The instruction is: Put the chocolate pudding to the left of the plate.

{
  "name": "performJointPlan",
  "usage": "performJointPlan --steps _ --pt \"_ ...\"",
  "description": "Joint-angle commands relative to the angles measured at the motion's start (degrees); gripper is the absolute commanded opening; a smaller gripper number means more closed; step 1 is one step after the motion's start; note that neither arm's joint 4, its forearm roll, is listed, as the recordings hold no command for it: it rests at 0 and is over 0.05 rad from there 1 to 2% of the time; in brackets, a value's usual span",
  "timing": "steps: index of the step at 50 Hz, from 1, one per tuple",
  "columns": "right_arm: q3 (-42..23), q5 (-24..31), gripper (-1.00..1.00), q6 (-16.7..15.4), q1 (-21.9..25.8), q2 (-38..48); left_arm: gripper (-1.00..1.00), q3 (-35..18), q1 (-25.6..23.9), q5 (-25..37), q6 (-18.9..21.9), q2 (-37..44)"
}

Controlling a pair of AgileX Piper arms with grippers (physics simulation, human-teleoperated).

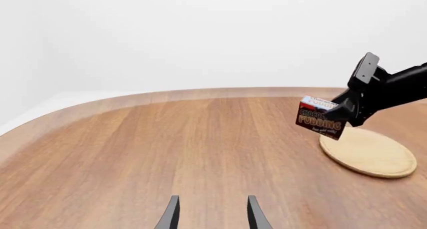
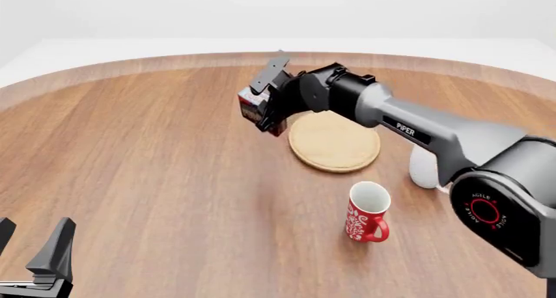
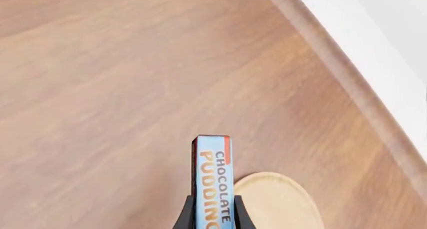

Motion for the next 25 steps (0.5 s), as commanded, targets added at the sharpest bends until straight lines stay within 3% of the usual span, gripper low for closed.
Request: performJointPlan --steps 1,16,25 --pt "-14.2 5.7 -1.00 -0.1 -1.4 9.3 1.00 0.0 0.0 0.0 0.0 0.0" --pt "-29.1 13.2 -1.00 -0.9 -2.8 18.8 1.00 0.0 0.0 0.0 0.0 0.0" --pt "-30.1 14.1 -1.00 -1.1 -2.4 20.5 1.00 0.0 0.0 0.0 0.0 0.0"
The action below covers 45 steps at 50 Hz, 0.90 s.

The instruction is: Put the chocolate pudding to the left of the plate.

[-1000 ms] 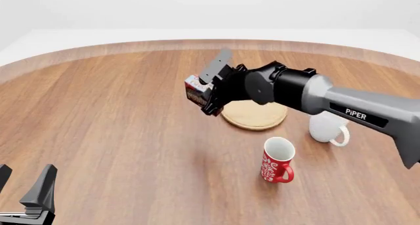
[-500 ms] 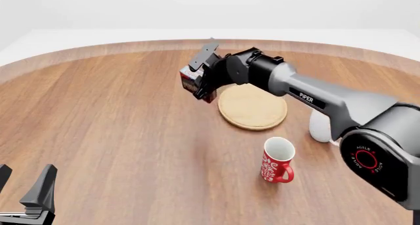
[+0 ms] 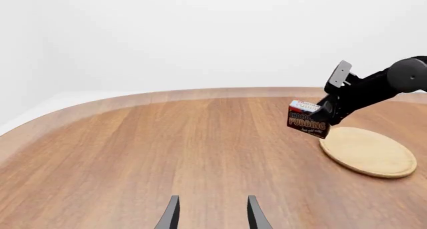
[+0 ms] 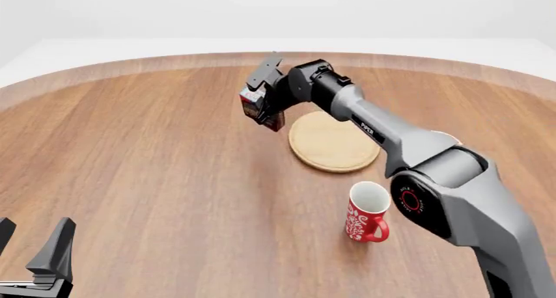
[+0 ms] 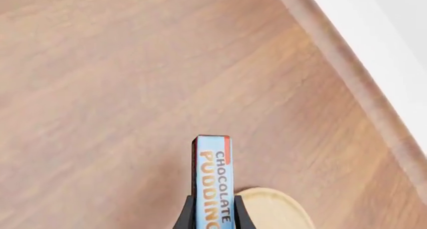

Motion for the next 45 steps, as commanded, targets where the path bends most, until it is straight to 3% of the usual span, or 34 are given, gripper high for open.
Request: performJointPlan --steps 1,45 --pt "-5.4 2.8 -1.00 0.5 -0.1 4.0 1.00 0.0 0.0 0.0 0.0 0.0" --pt "-0.3 -1.1 -1.00 2.7 1.0 5.9 1.00 0.0 0.0 0.0 0.0 0.0"
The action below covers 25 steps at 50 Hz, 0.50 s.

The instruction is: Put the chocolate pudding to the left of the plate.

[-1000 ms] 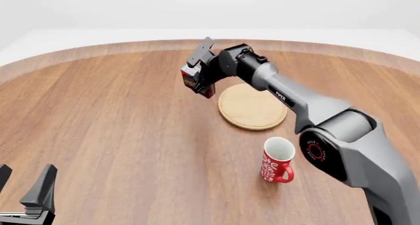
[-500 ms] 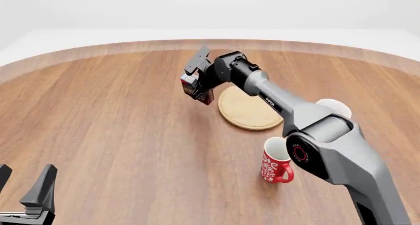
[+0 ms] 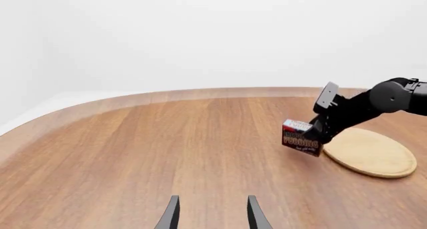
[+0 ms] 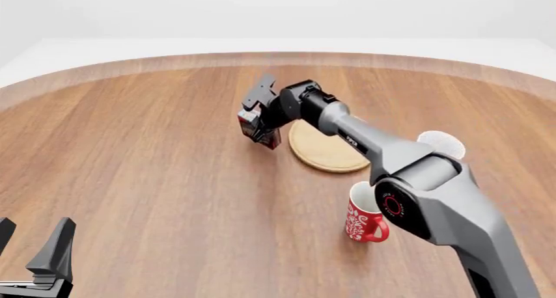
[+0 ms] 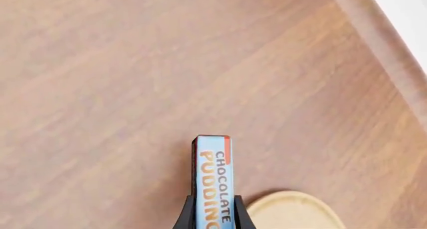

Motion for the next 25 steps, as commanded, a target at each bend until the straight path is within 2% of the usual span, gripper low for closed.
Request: performJointPlan --steps 1,18,24,25 --pt "0.5 -0.7 -1.00 1.5 0.2 0.4 1.00 0.0 0.0 0.0 0.0 0.0" --pt "1.4 -1.0 -1.00 1.3 0.0 0.9 1.00 0.0 0.0 0.0 0.0 0.0" --pt "-2.3 1.5 -1.00 1.5 -0.7 3.2 1.00 0.0 0.0 0.0 0.0 0.0" --pt "-1.0 0.9 1.00 1.6 -0.5 2.6 1.00 0.0 0.0 0.0 0.0 0.0"
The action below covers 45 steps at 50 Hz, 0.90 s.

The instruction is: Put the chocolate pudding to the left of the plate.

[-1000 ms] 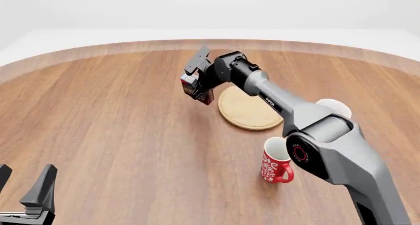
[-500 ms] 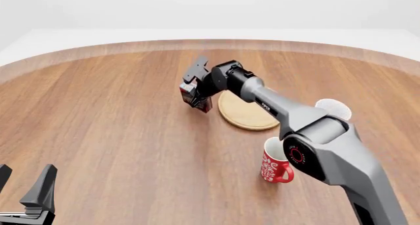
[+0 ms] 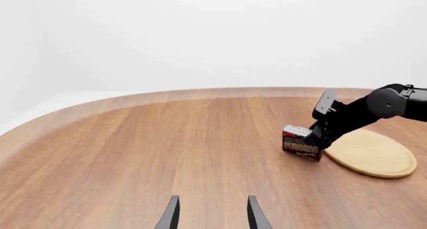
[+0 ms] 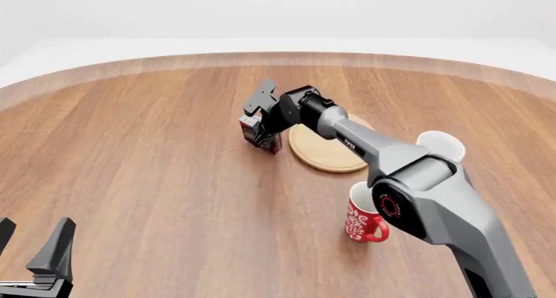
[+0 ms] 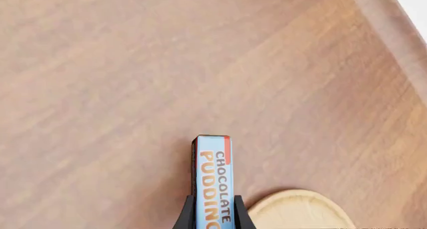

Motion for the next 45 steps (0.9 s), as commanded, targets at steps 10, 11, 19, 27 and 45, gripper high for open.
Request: performJointPlan --steps 10,11,19,27,45 --pt "2.3 -0.5 1.00 1.6 0.2 -0.8 1.00 0.0 0.0 0.0 0.0 0.0" --pt "2.7 -0.7 1.00 1.6 0.2 -1.0 1.00 0.0 0.0 0.0 0.0 0.0" --pt "4.8 -1.6 1.00 1.6 -0.3 -2.5 1.00 0.0 0.0 0.0 0.0 0.0" --pt "7.6 -2.7 1.00 1.6 -0.3 -5.2 1.00 0.0 0.0 0.0 0.0 0.0" --pt "25.8 -9.1 1.00 2.1 -0.1 -20.0 1.00 0.0 0.0 0.0 0.0 0.0"
